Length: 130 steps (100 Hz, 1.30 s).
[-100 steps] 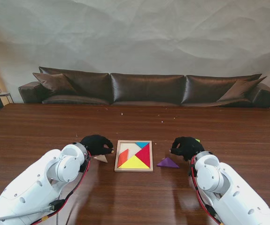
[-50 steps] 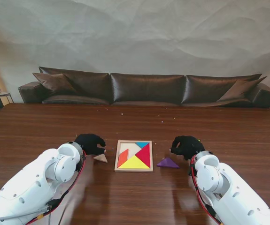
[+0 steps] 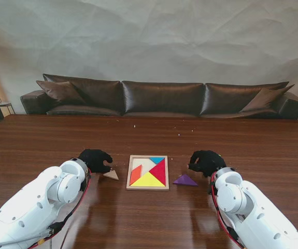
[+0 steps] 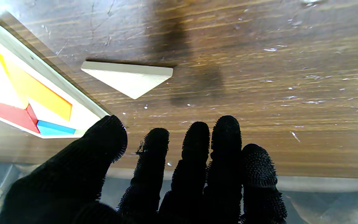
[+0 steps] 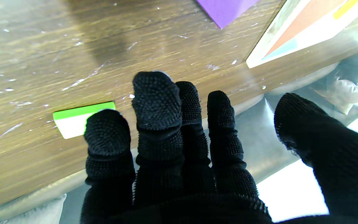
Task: Assemble the tangram pieces into a square
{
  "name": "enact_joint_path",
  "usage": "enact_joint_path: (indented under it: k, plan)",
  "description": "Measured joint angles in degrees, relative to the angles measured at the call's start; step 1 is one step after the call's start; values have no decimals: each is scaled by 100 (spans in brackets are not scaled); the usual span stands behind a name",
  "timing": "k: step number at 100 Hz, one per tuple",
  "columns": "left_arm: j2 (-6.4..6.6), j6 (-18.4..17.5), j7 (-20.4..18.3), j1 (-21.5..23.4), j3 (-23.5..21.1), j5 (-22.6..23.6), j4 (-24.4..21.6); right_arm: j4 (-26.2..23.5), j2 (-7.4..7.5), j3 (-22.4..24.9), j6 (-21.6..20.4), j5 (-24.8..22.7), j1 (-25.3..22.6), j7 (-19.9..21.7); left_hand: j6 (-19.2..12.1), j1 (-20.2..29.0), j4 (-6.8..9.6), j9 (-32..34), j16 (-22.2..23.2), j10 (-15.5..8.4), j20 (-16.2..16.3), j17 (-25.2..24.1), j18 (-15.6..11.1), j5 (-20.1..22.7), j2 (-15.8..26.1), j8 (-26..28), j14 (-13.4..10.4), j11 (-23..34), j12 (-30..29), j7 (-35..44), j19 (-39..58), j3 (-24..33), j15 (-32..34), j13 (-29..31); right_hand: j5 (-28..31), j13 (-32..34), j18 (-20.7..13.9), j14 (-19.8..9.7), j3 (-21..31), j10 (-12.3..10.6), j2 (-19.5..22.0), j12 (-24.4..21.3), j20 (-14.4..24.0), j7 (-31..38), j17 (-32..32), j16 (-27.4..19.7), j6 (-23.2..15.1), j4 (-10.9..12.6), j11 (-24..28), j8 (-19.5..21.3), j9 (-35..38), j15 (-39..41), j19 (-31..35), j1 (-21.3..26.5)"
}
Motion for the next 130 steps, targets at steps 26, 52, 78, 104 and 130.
enact_joint_path:
  k: [26,52,78,104,130]
  plan:
    - [29,-21,34,-8,49,233,42,-46,2,30,2,0,-40,14,-132,-10,5,-370,-79,-24,-1,-274,-129,-511,-576,-27,0,-110,-114,-179,-142,507,-346,-335,0,0,0,0,1,0,0,0,0,0,1,0,0,0,0,0,0,0,0,0]
    - [32,-497,322,-172,236,197,463,-60,2,45,4,6,-60,17,-481,-66,2,-1037,-363,-143,-59,-745,-208,-794,-1003,512,-15,-491,-538,105,-651,976,-977,-901,0,0,0,0,1,0,0,0,0,0,1,0,0,0,0,0,0,0,0,0]
    - [41,-748,333,-206,271,158,549,-58,2,55,7,39,-65,38,-624,-73,2,-1193,-582,-235,-211,-959,-210,-1068,-1066,649,-40,-571,-694,162,-1241,1151,-1356,-1055,0,0,0,0,1,0,0,0,0,0,1,0,0,0,0,0,0,0,0,0]
    - [67,-824,214,-298,398,128,613,-27,1,55,6,86,-52,50,-684,-68,1,-1193,-648,-274,-267,-960,-211,-1195,-1313,953,-41,-579,-732,458,-1242,1204,-1488,-1055,0,0,0,0,1,0,-1,0,0,0,1,0,0,0,0,0,0,0,0,0]
    - [76,-844,239,-336,520,76,677,16,0,47,6,134,-33,65,-685,-65,1,-1277,-648,-301,-274,-877,-211,-1515,-1313,1611,-41,-658,-834,1199,-1313,1264,-1546,-998,0,0,0,0,1,0,-1,0,0,0,1,0,0,0,0,0,0,0,0,0]
